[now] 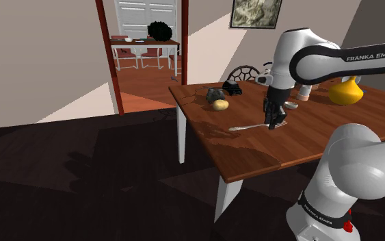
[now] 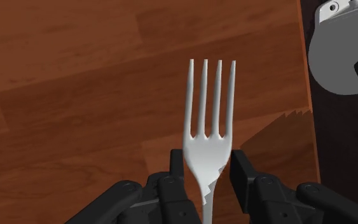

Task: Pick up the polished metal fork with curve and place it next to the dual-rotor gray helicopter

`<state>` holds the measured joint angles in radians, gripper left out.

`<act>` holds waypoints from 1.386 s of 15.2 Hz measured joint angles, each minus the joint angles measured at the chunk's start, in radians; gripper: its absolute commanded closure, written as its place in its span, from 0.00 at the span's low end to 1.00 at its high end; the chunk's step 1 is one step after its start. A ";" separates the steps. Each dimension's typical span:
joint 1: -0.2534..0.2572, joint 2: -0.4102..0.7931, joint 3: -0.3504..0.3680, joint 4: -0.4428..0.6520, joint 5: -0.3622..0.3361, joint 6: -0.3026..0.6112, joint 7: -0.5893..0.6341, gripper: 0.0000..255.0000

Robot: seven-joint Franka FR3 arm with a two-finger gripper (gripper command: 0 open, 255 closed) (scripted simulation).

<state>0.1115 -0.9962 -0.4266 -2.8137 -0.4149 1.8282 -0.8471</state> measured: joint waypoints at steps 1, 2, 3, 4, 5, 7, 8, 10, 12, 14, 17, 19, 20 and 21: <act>0.004 -0.001 0.007 0.012 0.007 -0.014 0.001 1.00; 0.006 -0.002 0.011 0.026 0.012 -0.027 -0.001 1.00; 0.008 -0.005 0.016 0.038 0.017 -0.042 -0.002 1.00; 0.010 -0.005 0.020 0.052 0.022 -0.056 -0.005 1.00; 0.011 -0.008 0.024 0.060 0.025 -0.067 -0.006 1.00; 0.016 -0.009 0.036 0.084 0.037 -0.092 -0.005 1.00; 0.019 -0.009 0.041 0.098 0.042 -0.106 -0.006 1.00; 0.023 -0.006 0.049 0.125 0.051 -0.130 -0.008 1.00; 0.028 -0.003 0.058 0.153 0.060 -0.155 -0.010 1.00; 0.031 -0.003 0.067 0.180 0.068 -0.181 -0.012 1.00; 0.035 0.003 0.077 0.222 0.079 -0.218 -0.016 1.00; 0.039 0.009 0.085 0.249 0.087 -0.238 -0.017 1.00; 0.040 0.026 0.074 0.267 0.082 -0.237 -0.026 1.00; 0.040 0.044 0.058 0.285 0.072 -0.233 -0.041 1.00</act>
<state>0.1517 -0.9523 -0.3689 -2.5289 -0.3426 1.5952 -0.8879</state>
